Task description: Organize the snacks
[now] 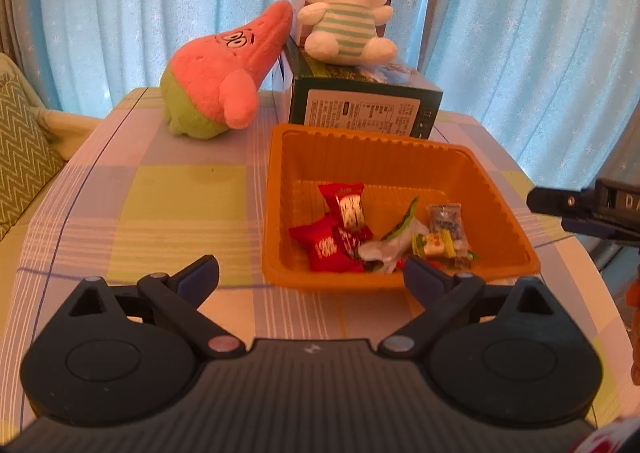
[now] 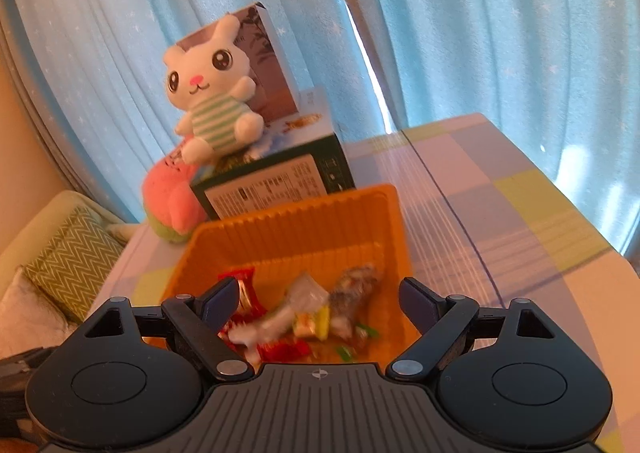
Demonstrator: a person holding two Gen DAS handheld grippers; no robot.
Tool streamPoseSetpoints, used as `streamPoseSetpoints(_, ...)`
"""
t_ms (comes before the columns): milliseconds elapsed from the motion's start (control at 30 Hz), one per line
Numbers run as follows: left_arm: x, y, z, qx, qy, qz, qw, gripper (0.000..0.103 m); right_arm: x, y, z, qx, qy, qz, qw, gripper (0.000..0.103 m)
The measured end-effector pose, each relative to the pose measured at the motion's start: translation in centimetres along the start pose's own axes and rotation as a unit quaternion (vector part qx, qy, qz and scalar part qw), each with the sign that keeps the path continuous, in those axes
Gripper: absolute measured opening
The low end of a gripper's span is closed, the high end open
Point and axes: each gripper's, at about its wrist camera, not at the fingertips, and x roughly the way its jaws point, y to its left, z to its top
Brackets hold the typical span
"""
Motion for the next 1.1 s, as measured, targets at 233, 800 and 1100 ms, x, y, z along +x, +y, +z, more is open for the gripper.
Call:
streamPoseSetpoints(233, -4.2, -1.0, -3.0, -0.001, 0.014, 0.016, 0.9998, 0.098, -4.3, 0.2, -3.9, -0.002, 0.019, -0.028, 0.999, 0.087)
streamPoseSetpoints(800, -16.5, -3.2, -9.1, -0.01, 0.002, 0.066, 0.9978, 0.098, -16.6, 4.2, -10.1, -0.056, 0.011, -0.046, 0.997, 0.087)
streamPoseSetpoints(1100, -21.6, -4.0, -11.9, -0.01, -0.006, 0.067, 0.9977, 0.099, -21.3, 5.9, -13.4, -0.079, 0.004, -0.048, 0.996, 0.087)
